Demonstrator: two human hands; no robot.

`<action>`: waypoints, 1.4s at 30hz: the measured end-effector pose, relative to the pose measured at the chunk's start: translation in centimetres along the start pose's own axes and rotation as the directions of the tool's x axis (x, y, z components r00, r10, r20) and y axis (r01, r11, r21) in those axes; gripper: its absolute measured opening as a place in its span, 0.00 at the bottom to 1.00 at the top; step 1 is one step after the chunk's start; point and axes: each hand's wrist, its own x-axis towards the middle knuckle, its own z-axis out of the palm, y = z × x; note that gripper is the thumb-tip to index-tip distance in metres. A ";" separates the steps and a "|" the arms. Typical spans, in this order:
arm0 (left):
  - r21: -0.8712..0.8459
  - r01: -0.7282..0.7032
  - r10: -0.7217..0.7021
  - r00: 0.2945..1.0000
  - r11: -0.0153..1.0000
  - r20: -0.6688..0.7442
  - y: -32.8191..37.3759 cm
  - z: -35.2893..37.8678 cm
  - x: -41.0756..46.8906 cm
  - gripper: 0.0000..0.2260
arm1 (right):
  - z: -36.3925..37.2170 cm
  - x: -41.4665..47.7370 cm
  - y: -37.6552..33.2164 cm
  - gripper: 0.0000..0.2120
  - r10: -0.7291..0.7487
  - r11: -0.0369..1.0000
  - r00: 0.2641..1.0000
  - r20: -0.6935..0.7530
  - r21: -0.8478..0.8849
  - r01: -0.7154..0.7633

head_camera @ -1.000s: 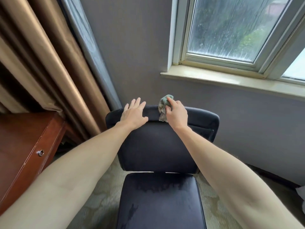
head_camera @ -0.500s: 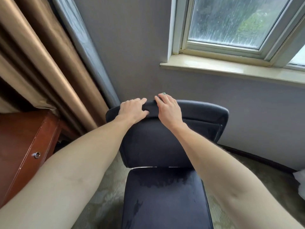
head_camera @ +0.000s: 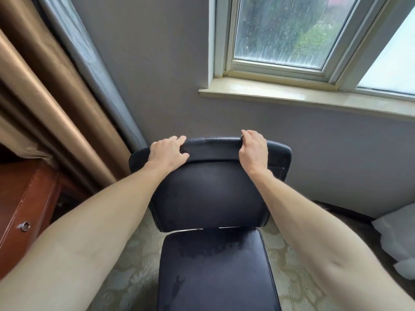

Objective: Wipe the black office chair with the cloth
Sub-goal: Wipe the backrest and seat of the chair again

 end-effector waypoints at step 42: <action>-0.025 -0.093 0.096 0.982 0.995 0.165 -5.3 -1.8 -2.5 0.34 | 4.0 -0.8 -10.0 0.23 -0.045 0.994 0.992 0.116 0.103 0.033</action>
